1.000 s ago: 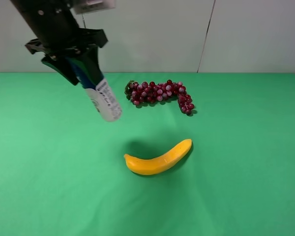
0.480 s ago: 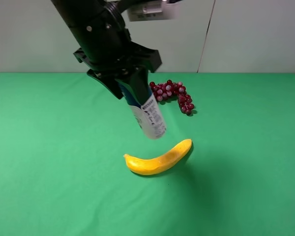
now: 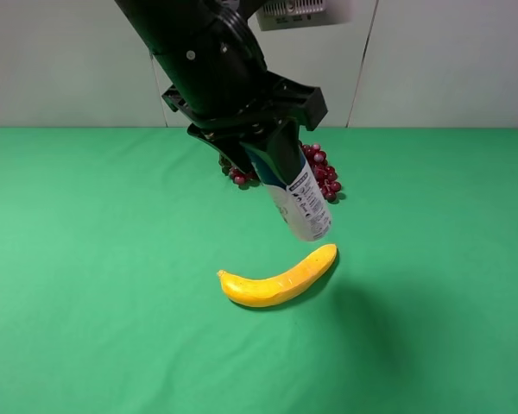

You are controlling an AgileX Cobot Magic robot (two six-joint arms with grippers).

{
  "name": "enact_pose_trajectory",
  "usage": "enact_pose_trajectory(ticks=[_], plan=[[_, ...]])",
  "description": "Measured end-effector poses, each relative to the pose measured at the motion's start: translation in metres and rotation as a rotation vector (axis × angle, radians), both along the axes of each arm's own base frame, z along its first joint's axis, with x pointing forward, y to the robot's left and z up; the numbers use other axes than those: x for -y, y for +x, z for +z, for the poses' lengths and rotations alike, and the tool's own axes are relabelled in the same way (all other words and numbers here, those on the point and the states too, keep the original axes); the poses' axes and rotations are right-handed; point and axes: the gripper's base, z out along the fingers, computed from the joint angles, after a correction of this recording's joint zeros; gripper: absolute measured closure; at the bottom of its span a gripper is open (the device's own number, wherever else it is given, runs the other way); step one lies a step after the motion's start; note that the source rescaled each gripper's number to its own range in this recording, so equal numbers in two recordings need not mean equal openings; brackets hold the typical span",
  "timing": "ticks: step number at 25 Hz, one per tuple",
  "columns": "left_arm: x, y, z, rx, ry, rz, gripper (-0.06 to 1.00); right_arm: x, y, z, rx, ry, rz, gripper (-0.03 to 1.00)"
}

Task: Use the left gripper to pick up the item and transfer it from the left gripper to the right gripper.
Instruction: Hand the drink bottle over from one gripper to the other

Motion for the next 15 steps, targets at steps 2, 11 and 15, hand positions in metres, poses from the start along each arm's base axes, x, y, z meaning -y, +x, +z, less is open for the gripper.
enact_pose_trajectory(ticks=[2, 11, 15], plan=[[0.002, 0.001, 0.001, 0.010, -0.024, 0.009, 0.94, -0.003, 0.007, 0.001, 0.017, -0.029, 0.050, -0.03], [0.001, 0.006, 0.002, 0.035, -0.049, 0.024, 0.94, -0.020, 0.035, -0.004, 0.007, -0.088, 0.199, -0.03], [-0.006, 0.016, 0.004, 0.031, -0.075, 0.055, 0.94, -0.028, 0.048, -0.009, -0.001, -0.120, 0.241, -0.03]])
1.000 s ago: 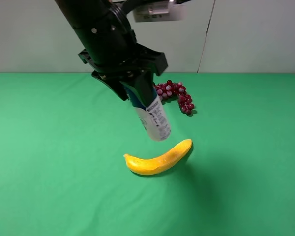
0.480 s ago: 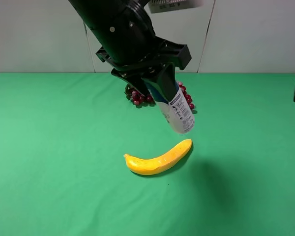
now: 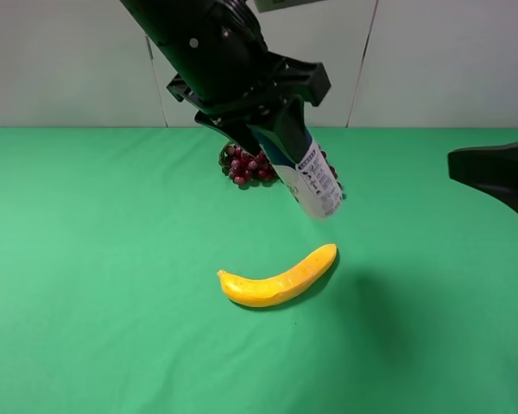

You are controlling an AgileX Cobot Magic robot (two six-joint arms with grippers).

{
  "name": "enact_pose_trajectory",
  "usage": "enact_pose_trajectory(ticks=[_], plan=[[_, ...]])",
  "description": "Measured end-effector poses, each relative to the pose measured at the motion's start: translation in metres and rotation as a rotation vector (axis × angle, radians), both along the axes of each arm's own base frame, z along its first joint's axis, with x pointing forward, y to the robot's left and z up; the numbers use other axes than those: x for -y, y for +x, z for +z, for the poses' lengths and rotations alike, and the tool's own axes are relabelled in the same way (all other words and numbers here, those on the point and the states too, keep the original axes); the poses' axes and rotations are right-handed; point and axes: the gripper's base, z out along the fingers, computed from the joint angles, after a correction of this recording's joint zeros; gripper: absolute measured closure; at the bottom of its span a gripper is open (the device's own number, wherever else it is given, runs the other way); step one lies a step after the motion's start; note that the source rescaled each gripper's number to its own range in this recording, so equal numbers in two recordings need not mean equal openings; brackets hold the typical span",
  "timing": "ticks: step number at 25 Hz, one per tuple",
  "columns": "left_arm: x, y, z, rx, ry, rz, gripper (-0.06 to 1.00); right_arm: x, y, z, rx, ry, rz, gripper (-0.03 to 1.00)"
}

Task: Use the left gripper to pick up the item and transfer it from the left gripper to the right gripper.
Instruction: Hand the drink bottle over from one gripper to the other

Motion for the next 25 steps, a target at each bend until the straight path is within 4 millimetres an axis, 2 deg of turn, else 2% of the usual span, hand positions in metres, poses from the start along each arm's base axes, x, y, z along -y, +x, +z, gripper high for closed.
enact_pose_trajectory(ticks=[10, 20, 25], plan=[[-0.011, 0.019, 0.008, -0.008, -0.156, 0.006, 0.94, -0.027, 0.027, -0.010, 0.028, -0.027, 0.104, -0.03], [-0.008, 0.019, 0.011, -0.007, -0.207, -0.002, 0.94, -0.066, 0.045, -0.024, 0.075, -0.042, 0.203, -0.03], [-0.006, 0.017, 0.014, -0.023, -0.246, -0.011, 0.94, -0.075, 0.057, -0.032, 0.090, -0.047, 0.185, -0.03]])
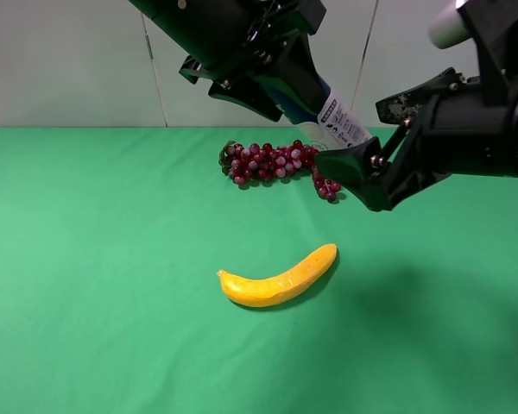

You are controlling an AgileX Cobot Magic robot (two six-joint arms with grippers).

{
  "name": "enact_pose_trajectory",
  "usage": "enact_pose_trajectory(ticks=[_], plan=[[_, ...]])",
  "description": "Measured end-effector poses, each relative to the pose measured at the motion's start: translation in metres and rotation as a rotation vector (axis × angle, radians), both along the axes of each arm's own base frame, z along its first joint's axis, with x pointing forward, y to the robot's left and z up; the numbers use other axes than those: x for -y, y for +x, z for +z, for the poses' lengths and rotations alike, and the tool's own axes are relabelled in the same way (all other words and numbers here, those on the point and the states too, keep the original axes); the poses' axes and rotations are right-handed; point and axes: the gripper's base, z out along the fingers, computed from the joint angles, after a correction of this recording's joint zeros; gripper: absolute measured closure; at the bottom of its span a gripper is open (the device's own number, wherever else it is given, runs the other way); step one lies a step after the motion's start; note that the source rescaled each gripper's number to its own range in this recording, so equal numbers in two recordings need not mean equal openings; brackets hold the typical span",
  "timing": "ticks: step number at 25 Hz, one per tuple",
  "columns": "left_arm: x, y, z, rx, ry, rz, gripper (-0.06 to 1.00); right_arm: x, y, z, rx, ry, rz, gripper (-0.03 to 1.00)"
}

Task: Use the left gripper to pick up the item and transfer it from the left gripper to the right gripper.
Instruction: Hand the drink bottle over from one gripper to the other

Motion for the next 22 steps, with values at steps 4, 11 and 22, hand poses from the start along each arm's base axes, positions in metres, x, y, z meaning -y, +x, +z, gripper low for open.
enact_pose_trajectory(ticks=[4, 11, 22], plan=[[0.003, -0.002, 0.003, -0.017, -0.041, -0.008, 0.94, -0.003, 0.009, -0.005, 0.014, -0.002, -0.024, -0.03], [0.005, -0.005, 0.005, -0.032, -0.083, -0.039, 0.94, -0.008, 0.019, -0.017, -0.001, -0.023, -0.041, -0.03], [0.005, -0.005, 0.005, -0.032, -0.084, -0.043, 0.94, -0.008, 0.021, -0.016, 0.022, -0.014, -0.053, 0.03]])
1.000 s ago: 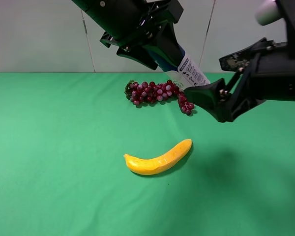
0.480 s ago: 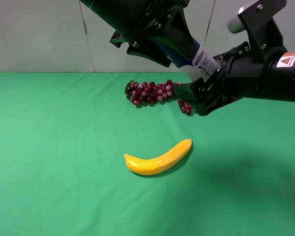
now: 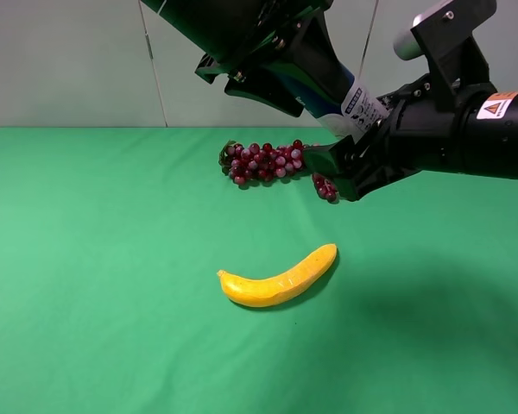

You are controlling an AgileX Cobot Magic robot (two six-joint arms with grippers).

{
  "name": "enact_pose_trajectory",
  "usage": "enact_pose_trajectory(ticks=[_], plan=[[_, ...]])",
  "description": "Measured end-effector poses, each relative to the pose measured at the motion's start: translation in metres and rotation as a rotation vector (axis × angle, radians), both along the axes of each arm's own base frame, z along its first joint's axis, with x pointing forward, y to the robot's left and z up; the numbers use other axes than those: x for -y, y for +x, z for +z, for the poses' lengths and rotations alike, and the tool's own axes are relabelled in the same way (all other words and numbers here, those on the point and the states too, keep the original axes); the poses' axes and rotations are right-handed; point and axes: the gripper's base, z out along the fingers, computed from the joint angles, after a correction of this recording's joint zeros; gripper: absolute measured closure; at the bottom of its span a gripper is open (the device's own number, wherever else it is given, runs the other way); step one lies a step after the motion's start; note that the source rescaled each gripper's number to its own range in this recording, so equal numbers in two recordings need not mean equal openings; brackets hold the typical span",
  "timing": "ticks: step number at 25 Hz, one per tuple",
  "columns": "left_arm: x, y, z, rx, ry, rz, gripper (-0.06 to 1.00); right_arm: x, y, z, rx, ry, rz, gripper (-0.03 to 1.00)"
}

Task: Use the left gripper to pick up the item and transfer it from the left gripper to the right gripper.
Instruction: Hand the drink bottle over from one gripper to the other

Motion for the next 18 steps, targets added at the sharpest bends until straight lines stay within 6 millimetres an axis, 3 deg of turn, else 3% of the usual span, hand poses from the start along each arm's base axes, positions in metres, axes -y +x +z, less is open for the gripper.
enact_pose_trajectory(ticks=[4, 7, 18], plan=[[0.0000, -0.0002, -0.0001, -0.001, 0.001, -0.002, 0.94, 0.0000, 0.0001, 0.0002, 0.002, 0.001, -0.001, 0.29], [-0.0002, -0.0007, -0.0003, -0.004, 0.005, -0.007, 0.94, 0.0001, 0.0004, 0.0006, 0.018, -0.013, 0.006, 0.57], [-0.0006, -0.0004, -0.0007, 0.001, 0.011, -0.007, 0.94, -0.0012, -0.0010, -0.0004, 0.017, -0.033, 0.025, 0.64]])
